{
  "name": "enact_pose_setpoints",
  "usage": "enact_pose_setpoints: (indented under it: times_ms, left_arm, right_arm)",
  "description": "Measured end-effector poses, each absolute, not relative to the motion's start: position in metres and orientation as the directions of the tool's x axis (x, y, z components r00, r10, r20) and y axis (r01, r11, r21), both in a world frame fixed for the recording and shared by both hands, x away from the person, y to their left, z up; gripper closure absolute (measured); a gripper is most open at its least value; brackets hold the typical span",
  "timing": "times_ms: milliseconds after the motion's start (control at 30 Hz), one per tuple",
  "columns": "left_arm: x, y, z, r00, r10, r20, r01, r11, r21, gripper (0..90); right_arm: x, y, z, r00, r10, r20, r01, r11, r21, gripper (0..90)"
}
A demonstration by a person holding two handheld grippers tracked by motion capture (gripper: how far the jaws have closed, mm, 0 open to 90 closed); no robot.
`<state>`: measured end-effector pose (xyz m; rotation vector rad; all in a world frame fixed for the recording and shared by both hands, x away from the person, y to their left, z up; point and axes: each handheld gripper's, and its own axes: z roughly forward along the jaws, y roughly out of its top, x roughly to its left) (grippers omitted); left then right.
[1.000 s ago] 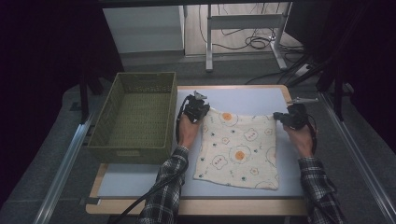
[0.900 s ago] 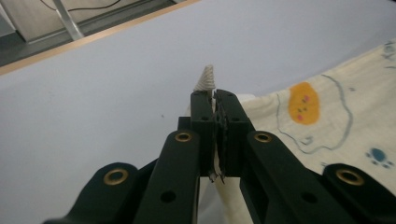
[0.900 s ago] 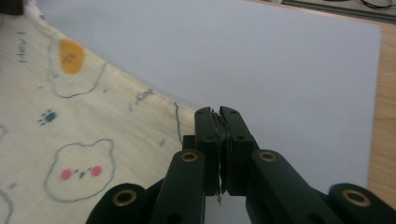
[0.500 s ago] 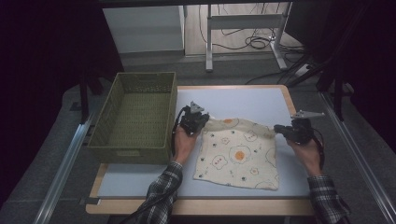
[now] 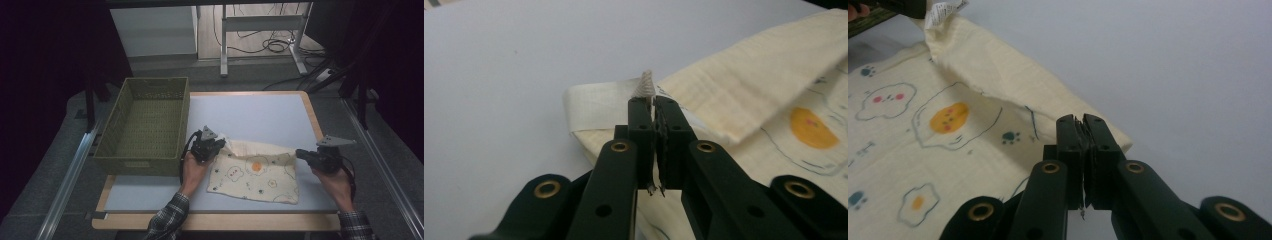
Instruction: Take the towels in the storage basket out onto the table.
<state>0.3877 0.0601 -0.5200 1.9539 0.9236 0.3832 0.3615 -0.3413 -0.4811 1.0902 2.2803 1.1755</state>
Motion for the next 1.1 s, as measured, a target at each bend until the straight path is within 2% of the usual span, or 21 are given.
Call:
enact_pose_setpoints:
  times_ms: [433, 767, 1100]
  left_arm:
    - [0.341, 0.071, -0.524, 0.7, 0.698, -0.148, 0.449, -0.27, 0.852, 86.5]
    - [0.31, 0.075, -0.521, 0.72, 0.681, -0.133, 0.426, -0.283, 0.859, 86.0]
    - [0.286, 0.081, -0.527, 0.734, 0.669, -0.119, 0.429, -0.321, 0.844, 85.3]
  right_arm:
    - [0.309, -0.351, -0.481, -0.67, 0.741, 0.04, 0.451, 0.364, 0.815, 87.0]
    - [0.277, -0.349, -0.483, -0.705, 0.708, 0.044, 0.446, 0.394, 0.804, 87.0]
    - [0.254, -0.344, -0.505, -0.727, 0.683, 0.072, 0.474, 0.423, 0.772, 86.6]
